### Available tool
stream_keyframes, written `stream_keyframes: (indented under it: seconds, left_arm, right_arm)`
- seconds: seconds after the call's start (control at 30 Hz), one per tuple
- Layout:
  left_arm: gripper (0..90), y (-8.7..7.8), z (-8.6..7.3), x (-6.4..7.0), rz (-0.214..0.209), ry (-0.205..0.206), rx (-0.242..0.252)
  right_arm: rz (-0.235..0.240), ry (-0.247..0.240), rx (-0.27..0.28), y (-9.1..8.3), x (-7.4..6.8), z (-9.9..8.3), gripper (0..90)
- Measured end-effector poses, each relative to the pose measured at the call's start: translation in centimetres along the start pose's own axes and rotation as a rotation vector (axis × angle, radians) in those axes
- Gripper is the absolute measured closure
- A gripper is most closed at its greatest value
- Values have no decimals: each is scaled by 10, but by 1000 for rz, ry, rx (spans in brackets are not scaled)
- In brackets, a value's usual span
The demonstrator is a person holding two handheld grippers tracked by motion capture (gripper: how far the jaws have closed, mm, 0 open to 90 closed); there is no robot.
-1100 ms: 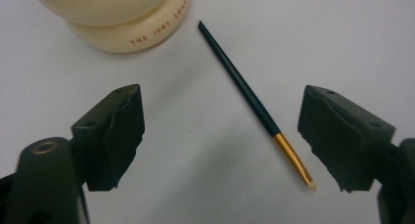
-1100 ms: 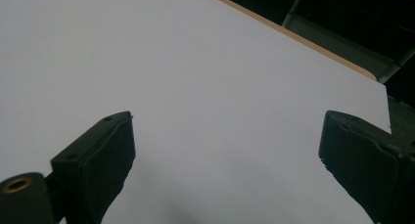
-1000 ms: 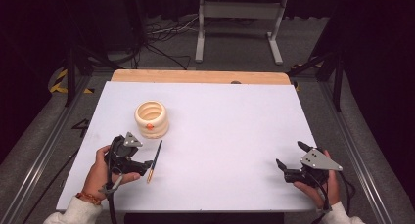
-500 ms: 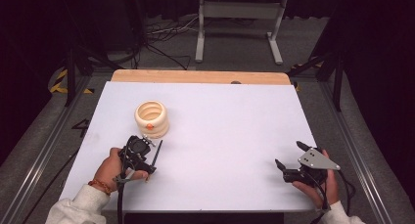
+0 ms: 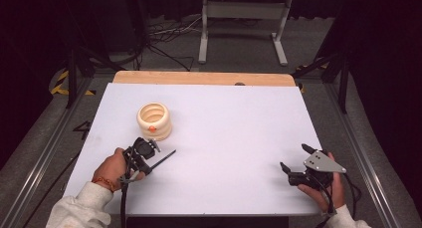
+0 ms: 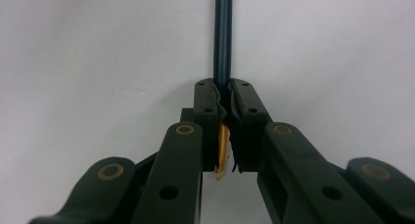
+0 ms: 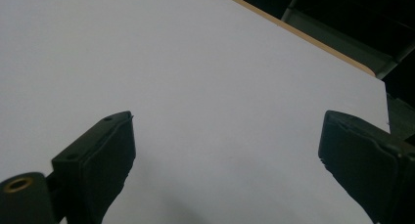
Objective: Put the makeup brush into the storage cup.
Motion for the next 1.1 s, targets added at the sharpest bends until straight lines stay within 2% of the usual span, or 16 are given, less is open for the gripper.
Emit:
stream_keyframes:
  seconds: [0.17, 0.23, 0.4, 0.5, 0.7, 0.8, 0.83, 0.93, 1.1]
  left_arm:
    - [832, 0, 0, 1, 11, 32, 3]
    - [832, 0, -1, 1, 14, 30, 15]
    - [832, 0, -5, -2, -16, 36, 53]
    - [833, 0, -7, -3, -18, 50, 65]
    - [834, 0, -3, -2, -1, 59, 66]
    - [840, -1, -2, -1, -23, 61, 65]
    - [841, -2, -1, 0, -11, 69, 59]
    - [841, -2, 0, 1, -23, 76, 56]
    - [841, -4, 2, 2, -8, 85, 52]
  right_arm:
    - [-5, -2, 2, -1, 0, 0, 78]
    - [-8, 0, 3, -1, 0, 0, 92]
    - [-4, -7, -1, 0, -2, 1, 113]
    - [3, -15, -6, 1, -3, 2, 115]
    - [-2, -13, -5, 1, -2, 2, 115]
    - [0, -14, -1, 1, -2, 2, 116]
    - [1, -15, -1, 1, -2, 3, 116]
    - [2, -11, 2, 1, -2, 3, 118]
    - [6, -20, 0, 2, -4, 4, 119]
Point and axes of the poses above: each handheld gripper's, and its own axes: y roughly forward along the jaws, z roughly out of its top, x roughly to its right, the point moved 3 cm from there along y, roughly forward along the jaws, and after that the axes turned 9 degrees about z, right-handed, at the moved point
